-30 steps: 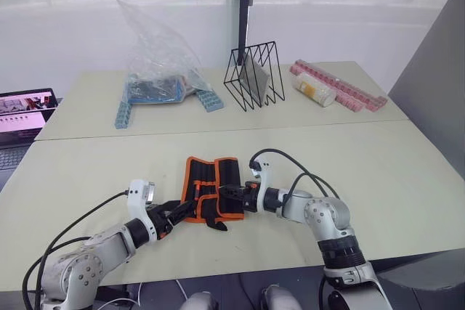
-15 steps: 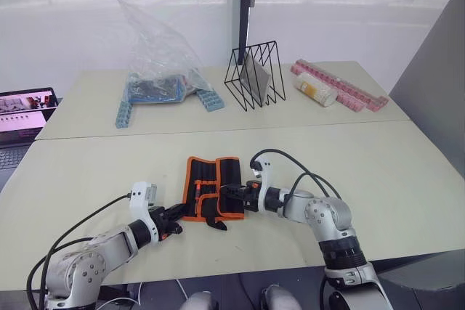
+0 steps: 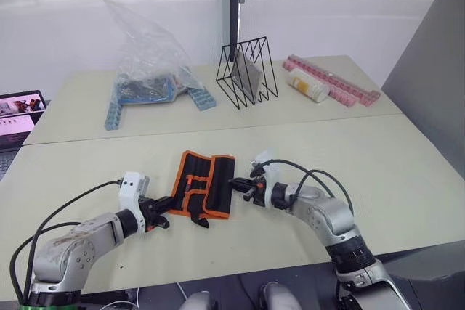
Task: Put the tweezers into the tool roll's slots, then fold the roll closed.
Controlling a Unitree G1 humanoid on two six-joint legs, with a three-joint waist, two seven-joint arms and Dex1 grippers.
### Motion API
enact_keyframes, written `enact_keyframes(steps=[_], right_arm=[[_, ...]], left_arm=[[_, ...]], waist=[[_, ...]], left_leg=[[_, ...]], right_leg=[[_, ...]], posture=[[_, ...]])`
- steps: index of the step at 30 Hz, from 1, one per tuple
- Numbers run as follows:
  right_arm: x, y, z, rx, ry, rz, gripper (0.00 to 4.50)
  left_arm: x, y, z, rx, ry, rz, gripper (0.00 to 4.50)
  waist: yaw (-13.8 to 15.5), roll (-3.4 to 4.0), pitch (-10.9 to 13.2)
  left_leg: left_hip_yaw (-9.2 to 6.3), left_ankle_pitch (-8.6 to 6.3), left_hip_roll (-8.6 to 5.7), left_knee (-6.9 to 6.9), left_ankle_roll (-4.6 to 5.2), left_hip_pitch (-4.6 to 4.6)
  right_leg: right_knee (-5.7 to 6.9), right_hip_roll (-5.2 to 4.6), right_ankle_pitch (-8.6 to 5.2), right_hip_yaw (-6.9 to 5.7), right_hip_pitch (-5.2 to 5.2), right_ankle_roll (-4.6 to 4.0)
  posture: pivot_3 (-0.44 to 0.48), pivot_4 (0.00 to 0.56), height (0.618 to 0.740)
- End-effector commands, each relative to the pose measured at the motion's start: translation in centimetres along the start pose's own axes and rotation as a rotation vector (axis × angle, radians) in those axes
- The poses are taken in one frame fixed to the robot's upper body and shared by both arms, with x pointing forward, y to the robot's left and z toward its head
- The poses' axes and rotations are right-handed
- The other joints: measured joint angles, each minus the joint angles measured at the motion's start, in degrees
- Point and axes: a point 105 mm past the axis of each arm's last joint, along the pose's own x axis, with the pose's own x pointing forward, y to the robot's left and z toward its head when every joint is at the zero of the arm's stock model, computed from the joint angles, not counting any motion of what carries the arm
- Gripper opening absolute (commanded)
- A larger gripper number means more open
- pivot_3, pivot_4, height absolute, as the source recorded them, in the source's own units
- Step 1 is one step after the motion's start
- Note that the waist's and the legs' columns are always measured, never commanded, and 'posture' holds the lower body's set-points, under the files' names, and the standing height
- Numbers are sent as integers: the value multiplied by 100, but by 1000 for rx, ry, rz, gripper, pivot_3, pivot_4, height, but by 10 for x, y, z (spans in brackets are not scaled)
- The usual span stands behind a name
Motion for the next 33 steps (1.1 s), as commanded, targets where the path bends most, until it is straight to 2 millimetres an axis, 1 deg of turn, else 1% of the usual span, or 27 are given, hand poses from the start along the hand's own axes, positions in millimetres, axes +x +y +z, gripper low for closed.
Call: enact_keyframes(steps=[1,5,7,11,14,18,23,27,31,33], right_arm=[[4,10,4,-105,-36,51,0],[11,23,15,-170,-92,94,0],[13,25,15,-170,-95,98,0],[15,20,3,-190,-36,76,0],[15,10,-5,-191,7,48,0],[14,0,-8,-190,25,24,0],[17,0,-9,-196,27,34,0],[22,3,-11,-198,29,47,0],[24,5,-14,-206,40,56,0],[24,6,-14,-205,42,56,0]], left_arm=[[-1,4,5,58,2,10,22],[2,2,4,84,17,-9,22],[3,2,4,92,23,-17,22],[2,1,6,134,30,-30,22],[1,2,7,178,51,-42,22],[-2,8,10,215,71,-49,22],[-2,14,12,269,101,-60,22],[5,14,26,317,86,-78,22],[6,4,45,353,55,-122,22],[3,-7,57,360,24,-176,22]], waist=[[1,0,0],[8,0,0],[8,0,0],[14,0,0],[11,-1,1],[2,-1,1],[-15,-1,1],[-8,-1,1],[-9,-1,0],[-9,-1,0]], left_leg=[[0,2,0,2,-3,-12],[0,1,-1,4,-2,-17],[0,0,-1,4,0,-17],[-1,0,0,4,0,-17],[-1,1,-1,5,-1,-17],[-1,0,1,4,0,-15],[-1,0,2,4,1,-15],[-1,0,2,4,2,-14],[-2,-1,1,9,3,-14],[-1,0,1,10,2,-15]], right_leg=[[3,0,0,1,-11,-1],[1,-3,1,0,-13,-1],[2,-2,1,0,-13,-1],[2,-2,1,0,-14,-2],[1,-2,1,0,-13,-2],[3,1,1,0,-14,-3],[4,2,2,0,-14,-4],[7,2,3,-1,-14,-5],[11,2,4,-2,-14,-7],[12,2,4,-1,-15,-7]], posture=[[0,150,724],[0,150,724],[0,150,724],[0,150,724],[0,150,724],[0,150,724],[0,150,724],[0,150,724],[0,150,724],[0,150,724]])
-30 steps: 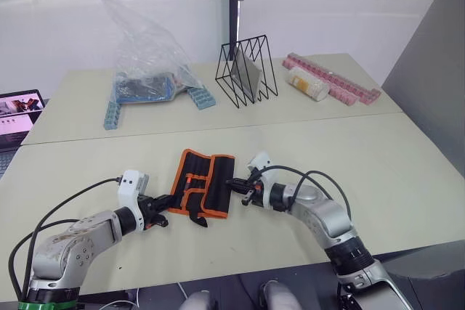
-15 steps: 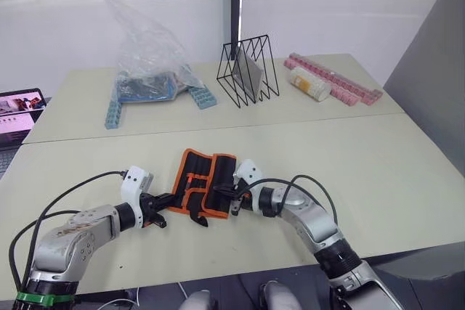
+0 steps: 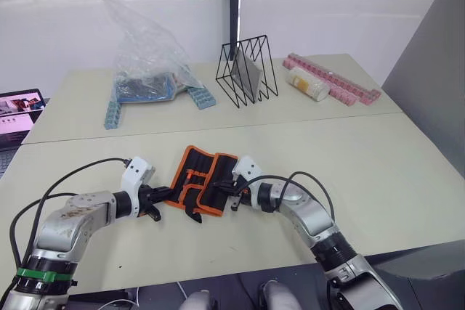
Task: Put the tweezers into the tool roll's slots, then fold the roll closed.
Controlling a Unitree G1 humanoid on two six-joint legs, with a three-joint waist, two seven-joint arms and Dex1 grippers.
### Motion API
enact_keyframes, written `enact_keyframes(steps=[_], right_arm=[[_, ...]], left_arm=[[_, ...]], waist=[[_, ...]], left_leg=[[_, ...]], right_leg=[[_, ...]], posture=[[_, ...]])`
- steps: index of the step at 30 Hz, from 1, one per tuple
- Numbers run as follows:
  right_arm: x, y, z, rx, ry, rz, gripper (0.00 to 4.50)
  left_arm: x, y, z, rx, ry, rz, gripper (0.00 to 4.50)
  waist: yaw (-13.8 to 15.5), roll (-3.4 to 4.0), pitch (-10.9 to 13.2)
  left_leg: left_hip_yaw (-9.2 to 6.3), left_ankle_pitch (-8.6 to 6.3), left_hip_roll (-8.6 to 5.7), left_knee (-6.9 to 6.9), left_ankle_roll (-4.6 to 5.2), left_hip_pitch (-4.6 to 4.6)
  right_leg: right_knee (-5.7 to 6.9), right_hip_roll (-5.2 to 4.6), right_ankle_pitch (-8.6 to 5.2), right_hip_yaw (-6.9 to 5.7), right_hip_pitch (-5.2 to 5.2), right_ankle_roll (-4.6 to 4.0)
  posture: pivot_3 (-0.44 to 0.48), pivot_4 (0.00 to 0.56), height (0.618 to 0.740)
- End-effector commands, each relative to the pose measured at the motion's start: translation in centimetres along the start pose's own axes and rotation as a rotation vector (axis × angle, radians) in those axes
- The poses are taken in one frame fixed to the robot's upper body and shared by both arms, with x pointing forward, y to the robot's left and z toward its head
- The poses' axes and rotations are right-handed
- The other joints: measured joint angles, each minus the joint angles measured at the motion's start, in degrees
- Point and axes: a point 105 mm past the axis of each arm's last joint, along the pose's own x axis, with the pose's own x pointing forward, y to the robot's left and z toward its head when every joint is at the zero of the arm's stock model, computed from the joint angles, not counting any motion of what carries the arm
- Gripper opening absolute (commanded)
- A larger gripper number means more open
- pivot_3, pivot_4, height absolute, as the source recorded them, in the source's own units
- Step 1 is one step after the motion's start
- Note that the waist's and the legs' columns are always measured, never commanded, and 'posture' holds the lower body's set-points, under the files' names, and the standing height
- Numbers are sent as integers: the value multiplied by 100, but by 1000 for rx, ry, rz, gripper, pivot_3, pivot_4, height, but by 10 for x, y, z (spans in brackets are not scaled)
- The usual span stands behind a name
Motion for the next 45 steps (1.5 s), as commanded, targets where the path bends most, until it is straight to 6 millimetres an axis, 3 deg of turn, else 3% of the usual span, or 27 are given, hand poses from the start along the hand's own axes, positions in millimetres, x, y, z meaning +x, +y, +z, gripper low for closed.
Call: enact_keyframes(steps=[1,6,14,18,24,35,41,45], right_arm=[[0,0,-11,6,47,-12,0],[2,1,-11,9,45,-13,0],[1,3,-12,12,50,-15,0],[0,2,-11,12,50,-18,0],[-2,-1,-6,16,31,-34,0],[-14,-11,17,37,-80,-71,0],[-42,-18,43,74,-187,-65,0],[-46,-11,52,51,-209,-4,0]], left_arm=[[-9,-13,35,53,-97,-81,22],[-8,-50,57,29,-168,-262,22],[30,-76,32,-27,-120,-326,22],[47,-80,19,-30,-75,-314,22],[60,-65,-10,22,33,-219,22],[68,-65,-5,36,26,-211,22],[75,-67,-10,19,37,-203,22],[75,-68,-16,23,62,-199,22]], waist=[[0,0,0],[-1,0,0],[-13,-1,-1],[-4,-1,-1],[44,-4,-6],[73,-2,-7],[149,-2,-7],[157,-2,-7]], left_leg=[[0,1,0,0,-2,0],[0,0,0,5,0,-1],[0,3,0,7,-5,0],[0,4,0,8,-6,0],[0,3,-4,19,-4,10],[-1,-8,-6,20,16,23],[-1,-6,-9,26,14,17],[-1,-10,-9,27,21,18]], right_leg=[[0,-1,0,0,0,0],[0,-1,0,0,3,1],[3,1,0,2,2,0],[4,2,0,2,2,0],[3,-3,1,1,21,2],[8,-3,2,1,29,2],[7,-6,4,1,29,5],[5,-5,4,-1,32,6]], posture=[[0,150,724],[0,150,724],[0,150,724],[0,150,724],[0,150,724],[0,150,724],[0,150,724],[0,150,724]])
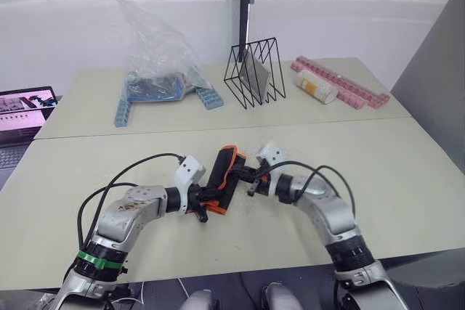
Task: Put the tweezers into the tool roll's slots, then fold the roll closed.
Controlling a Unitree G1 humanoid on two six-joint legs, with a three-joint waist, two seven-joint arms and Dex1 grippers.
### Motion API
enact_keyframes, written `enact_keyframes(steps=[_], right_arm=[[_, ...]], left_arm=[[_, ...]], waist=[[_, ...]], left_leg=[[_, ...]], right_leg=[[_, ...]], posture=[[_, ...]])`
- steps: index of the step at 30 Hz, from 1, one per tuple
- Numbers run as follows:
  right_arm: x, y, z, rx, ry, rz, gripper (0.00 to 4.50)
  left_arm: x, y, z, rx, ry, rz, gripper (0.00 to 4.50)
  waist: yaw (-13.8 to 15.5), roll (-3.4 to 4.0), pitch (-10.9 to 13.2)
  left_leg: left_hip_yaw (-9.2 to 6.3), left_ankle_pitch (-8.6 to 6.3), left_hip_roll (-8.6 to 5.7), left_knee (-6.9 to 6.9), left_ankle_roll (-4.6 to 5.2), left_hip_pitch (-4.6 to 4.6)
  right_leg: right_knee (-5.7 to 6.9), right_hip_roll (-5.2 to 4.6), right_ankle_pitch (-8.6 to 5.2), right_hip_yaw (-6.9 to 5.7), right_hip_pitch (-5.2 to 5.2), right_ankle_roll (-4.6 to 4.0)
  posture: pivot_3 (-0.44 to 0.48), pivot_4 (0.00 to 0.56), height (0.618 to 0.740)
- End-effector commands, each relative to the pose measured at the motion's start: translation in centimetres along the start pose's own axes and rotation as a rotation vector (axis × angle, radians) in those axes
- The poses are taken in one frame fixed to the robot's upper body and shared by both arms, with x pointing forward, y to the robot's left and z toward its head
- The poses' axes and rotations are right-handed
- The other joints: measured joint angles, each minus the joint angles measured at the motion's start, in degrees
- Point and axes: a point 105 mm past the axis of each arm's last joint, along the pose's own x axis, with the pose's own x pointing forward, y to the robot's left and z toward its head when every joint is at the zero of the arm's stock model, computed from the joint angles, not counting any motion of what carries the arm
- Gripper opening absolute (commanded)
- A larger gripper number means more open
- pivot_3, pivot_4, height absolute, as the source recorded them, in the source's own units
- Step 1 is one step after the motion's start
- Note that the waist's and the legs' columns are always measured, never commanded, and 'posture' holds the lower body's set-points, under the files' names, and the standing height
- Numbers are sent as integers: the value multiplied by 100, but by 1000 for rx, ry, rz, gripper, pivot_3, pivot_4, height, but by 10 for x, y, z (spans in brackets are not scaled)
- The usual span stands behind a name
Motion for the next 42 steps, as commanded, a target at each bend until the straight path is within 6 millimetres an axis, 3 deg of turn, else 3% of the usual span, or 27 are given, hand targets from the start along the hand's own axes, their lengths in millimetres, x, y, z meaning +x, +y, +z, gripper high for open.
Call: enact_keyframes(steps=[1,6,10,17,23,29,34,37,41,42], right_arm=[[4,12,18,-23,-66,72,0],[31,5,7,-98,21,32,0],[40,-2,-9,-123,92,-4,0],[29,-6,-42,-101,224,-20,0],[21,-11,-65,-70,290,-48,0],[20,-9,-77,-39,306,-51,0],[18,-6,-84,-29,333,-48,0],[17,-5,-86,-26,340,-46,0],[19,-3,-86,-25,343,-38,0],[19,-3,-86,-25,343,-36,0]], left_arm=[[4,4,-27,-31,105,39,22],[7,-5,-34,23,152,3,22],[7,-5,-38,65,180,10,22],[5,-2,-36,95,181,34,22],[3,-2,-36,141,196,35,22],[-10,-3,-21,152,145,11,1886],[-34,-10,14,150,1,-70,3503],[-49,-12,26,119,-62,-112,3503],[-62,1,26,113,-94,-107,3503],[-63,5,26,111,-104,-102,3250]], waist=[[-5,0,0],[-8,1,0],[11,0,-3],[1,4,-10],[-25,7,-17],[-64,8,-31],[-141,7,-30],[-140,8,-30],[-137,8,-30],[-137,8,-30]], left_leg=[[0,-1,0,0,2,1],[0,1,0,0,0,4],[0,13,-1,0,-22,4],[0,11,0,-1,-19,8],[0,-9,4,-18,15,72],[-1,-11,5,-19,19,80],[-1,-11,8,-20,18,75],[-1,-11,9,-21,18,75],[-1,-12,8,-20,19,75],[-1,-12,8,-20,19,75]], right_leg=[[0,1,0,0,0,0],[3,1,1,1,0,-1],[2,0,1,-2,1,-1],[-1,0,0,-1,7,-1],[-14,4,-1,-1,65,0],[-12,5,-3,0,73,1],[-8,8,-4,0,63,-1],[-8,8,-5,0,62,-2],[-12,7,-5,-2,64,-2],[-12,7,-5,-2,64,-2]], posture=[[0,150,724],[0,150,724],[0,150,724],[0,150,724],[0,150,724],[0,150,724],[0,150,724],[0,150,724],[0,150,724],[0,150,724]])
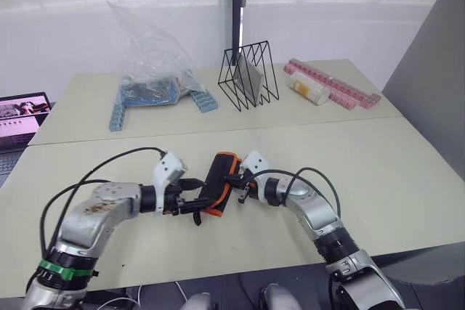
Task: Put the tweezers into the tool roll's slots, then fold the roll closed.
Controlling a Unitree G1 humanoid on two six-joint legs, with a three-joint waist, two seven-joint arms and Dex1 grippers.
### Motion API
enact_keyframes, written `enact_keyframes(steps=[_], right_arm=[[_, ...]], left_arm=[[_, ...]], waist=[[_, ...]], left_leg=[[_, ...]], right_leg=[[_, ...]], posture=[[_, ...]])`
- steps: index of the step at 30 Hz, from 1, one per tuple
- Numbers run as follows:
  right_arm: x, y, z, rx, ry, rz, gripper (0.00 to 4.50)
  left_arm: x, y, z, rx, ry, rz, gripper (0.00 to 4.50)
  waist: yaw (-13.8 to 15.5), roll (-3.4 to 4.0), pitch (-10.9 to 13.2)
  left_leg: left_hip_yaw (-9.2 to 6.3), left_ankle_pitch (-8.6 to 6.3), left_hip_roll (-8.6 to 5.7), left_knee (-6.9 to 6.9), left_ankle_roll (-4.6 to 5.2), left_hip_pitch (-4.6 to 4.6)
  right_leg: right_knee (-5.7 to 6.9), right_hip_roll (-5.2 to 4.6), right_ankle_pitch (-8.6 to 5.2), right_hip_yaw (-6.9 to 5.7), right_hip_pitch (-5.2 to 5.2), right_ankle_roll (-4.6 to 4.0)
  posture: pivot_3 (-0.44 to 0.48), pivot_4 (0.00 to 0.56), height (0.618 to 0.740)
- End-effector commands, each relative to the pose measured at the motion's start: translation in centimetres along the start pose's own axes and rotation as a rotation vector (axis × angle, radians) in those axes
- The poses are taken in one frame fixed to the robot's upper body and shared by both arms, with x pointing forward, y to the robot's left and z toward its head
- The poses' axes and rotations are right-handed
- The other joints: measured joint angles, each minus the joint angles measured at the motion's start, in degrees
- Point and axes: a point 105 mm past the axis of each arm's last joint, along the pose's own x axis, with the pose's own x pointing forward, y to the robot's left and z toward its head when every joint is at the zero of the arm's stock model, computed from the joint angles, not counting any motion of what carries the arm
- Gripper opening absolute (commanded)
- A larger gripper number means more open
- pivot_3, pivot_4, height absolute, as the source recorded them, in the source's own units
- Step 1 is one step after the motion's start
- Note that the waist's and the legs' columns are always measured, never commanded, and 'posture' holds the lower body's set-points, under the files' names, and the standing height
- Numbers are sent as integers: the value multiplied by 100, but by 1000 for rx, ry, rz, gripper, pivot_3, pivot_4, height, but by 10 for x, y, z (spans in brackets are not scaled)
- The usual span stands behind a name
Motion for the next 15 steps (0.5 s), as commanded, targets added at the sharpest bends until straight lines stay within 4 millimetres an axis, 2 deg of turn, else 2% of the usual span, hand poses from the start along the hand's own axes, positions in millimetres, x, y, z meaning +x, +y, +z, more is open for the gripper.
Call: enact_keyframes(steps=[1,2,7,10,15], right_arm=[[-2,5,-37,51,138,3,0],[-2,5,-37,50,139,4,0],[-2,7,-35,46,140,11,0],[-3,9,-35,43,141,18,0],[-4,12,-35,39,144,26,0]], left_arm=[[-6,7,5,22,-58,-12,2965],[-6,7,5,35,-66,-25,2757],[5,6,2,70,-85,-71,1036],[20,7,-2,89,-90,-81,43],[40,11,-22,117,-32,-77,17]], waist=[[-2,0,0],[-2,0,0],[2,0,0],[7,0,0],[-2,0,0]], left_leg=[[0,0,0,0,0,0],[0,0,0,0,0,0],[0,0,0,-1,0,-2],[0,0,-1,-1,0,-2],[0,-2,-1,-2,1,-4]], right_leg=[[0,0,0,0,0,0],[0,0,0,0,-1,0],[-2,-1,0,0,-1,0],[-2,-1,0,0,-2,0],[-3,-1,0,0,-4,0]], posture=[[0,150,724],[0,150,724],[0,150,724],[0,150,724],[0,150,724]])
